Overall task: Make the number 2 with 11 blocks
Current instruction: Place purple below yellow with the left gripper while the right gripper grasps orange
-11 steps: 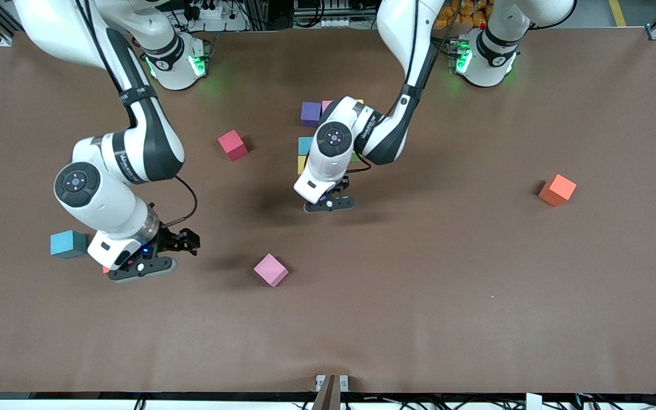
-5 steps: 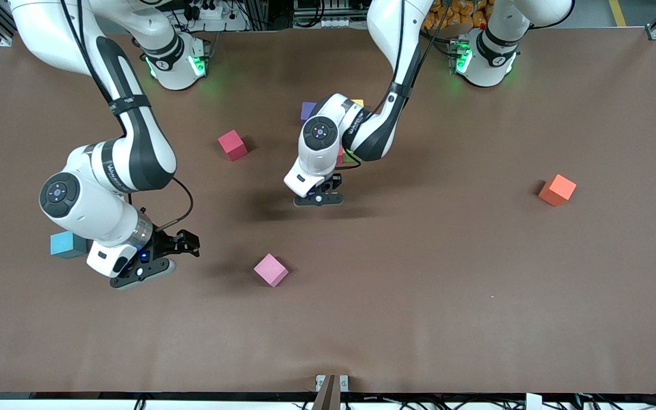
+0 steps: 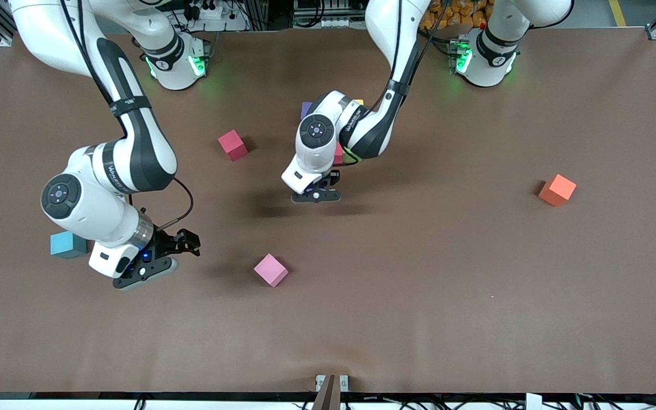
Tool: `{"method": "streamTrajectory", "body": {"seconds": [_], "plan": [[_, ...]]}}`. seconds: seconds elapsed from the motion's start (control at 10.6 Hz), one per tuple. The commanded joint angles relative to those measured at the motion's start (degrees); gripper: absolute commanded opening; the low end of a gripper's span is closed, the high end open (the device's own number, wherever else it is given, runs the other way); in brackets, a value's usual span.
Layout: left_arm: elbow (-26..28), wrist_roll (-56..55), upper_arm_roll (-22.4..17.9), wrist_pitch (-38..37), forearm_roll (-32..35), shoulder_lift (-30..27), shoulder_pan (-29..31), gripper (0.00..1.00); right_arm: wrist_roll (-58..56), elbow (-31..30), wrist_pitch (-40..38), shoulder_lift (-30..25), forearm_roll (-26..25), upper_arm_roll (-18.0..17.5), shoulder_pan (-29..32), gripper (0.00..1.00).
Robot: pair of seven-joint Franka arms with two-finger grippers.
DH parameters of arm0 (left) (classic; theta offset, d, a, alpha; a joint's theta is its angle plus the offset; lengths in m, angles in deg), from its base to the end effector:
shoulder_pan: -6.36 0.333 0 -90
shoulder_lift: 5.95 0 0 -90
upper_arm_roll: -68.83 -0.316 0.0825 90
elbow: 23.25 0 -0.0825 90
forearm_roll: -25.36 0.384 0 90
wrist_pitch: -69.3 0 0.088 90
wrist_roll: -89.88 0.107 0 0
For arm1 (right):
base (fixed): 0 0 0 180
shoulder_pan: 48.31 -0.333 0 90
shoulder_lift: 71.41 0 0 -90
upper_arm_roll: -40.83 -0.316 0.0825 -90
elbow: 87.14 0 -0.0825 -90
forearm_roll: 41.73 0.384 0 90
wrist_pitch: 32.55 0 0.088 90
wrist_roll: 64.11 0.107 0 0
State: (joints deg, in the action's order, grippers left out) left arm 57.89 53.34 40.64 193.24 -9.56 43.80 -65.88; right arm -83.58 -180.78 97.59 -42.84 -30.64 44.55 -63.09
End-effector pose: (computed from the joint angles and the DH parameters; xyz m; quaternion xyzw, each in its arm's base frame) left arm 0.4517 -0.5693 0.2186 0.9973 0.0333 -0.0425 0.0493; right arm 0.6796 0.1437 0.3432 -0.9728 -0.2116 -0.0743 0.0576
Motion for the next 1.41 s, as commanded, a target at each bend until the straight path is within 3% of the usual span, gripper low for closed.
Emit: {"method": "streamTrajectory", "body": {"seconds": [0.0, 0.19, 0.38, 0.66, 1.13, 1.32], "plan": [[-1.86, 1.04, -2.22, -1.51, -2.88, 1.50, -1.15, 0.24, -4.52, 1.35, 3.44, 2.72, 0.77, -0.55, 0.54, 1.00], [-1.94, 1.13, -2.31, -1.51, -2.88, 1.58, -1.15, 0.24, -3.74, 0.74, 2.67, 1.94, 0.77, -0.46, 1.76, 1.00], [-1.94, 2.00, -3.01, -1.51, -2.97, 1.58, -1.15, 0.24, -4.26, -1.27, 0.65, 2.28, 0.68, -0.37, 8.33, 1.00], [-1.94, 2.01, -3.01, -1.51, -4.19, 1.76, -1.15, 0.24, -3.47, -3.21, -0.58, 3.43, 0.59, 0.94, 13.27, 1.00], [-2.56, 2.01, -3.01, -1.43, -4.64, 2.46, -1.15, 0.24, -4.00, -3.57, -0.77, 6.06, 0.07, 5.59, 12.67, 1.00], [-2.56, 2.09, -3.01, -1.25, -4.72, 2.55, -1.15, 0.29, -4.17, -3.40, -0.59, 6.33, -2.64, 5.60, 12.93, 1.00]]}}
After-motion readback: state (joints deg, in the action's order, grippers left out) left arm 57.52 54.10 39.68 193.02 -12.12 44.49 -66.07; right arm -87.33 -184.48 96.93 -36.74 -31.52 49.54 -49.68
